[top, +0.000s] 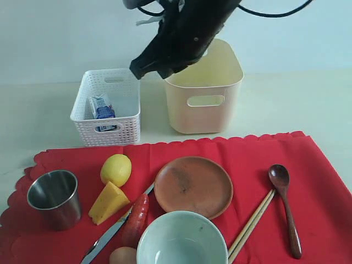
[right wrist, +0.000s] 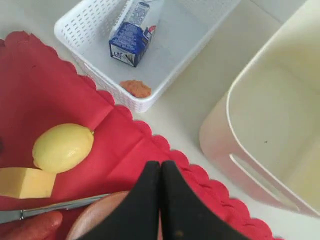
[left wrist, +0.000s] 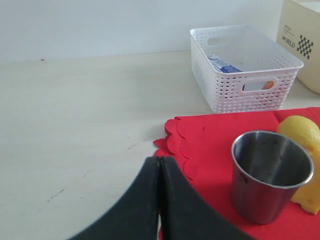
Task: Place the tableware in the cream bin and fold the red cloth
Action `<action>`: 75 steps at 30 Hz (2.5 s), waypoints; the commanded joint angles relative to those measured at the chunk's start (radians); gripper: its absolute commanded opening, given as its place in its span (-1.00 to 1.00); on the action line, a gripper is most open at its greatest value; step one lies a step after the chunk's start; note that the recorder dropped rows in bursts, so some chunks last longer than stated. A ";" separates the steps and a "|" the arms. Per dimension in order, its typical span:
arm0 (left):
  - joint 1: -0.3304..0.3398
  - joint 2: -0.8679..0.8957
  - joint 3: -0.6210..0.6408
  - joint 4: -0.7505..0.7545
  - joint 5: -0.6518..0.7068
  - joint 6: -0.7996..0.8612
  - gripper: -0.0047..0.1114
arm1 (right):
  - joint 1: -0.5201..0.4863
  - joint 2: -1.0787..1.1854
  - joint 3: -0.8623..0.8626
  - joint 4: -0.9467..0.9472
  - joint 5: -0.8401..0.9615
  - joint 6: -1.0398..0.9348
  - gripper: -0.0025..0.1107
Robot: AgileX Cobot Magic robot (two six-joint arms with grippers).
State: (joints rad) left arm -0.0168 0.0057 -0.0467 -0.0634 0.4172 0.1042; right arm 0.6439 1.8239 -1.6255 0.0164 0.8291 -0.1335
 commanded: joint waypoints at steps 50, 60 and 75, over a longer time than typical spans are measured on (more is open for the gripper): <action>-0.107 -0.006 -0.022 0.003 -0.003 -0.005 -0.92 | -0.001 -1.577 1.051 -0.104 -0.090 0.200 -0.96; -0.202 0.172 -0.237 0.005 0.027 -0.005 -0.92 | -0.001 -1.637 1.164 -0.150 -0.161 0.243 -0.96; -0.206 0.580 -0.603 0.007 0.027 -0.005 -0.92 | -0.001 -1.637 1.297 -0.148 -0.373 0.258 -0.96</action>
State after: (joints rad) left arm -0.2156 0.5248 -0.6122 -0.0597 0.4479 0.1042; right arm 0.6439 0.1925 -0.3450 -0.1264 0.5266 0.1224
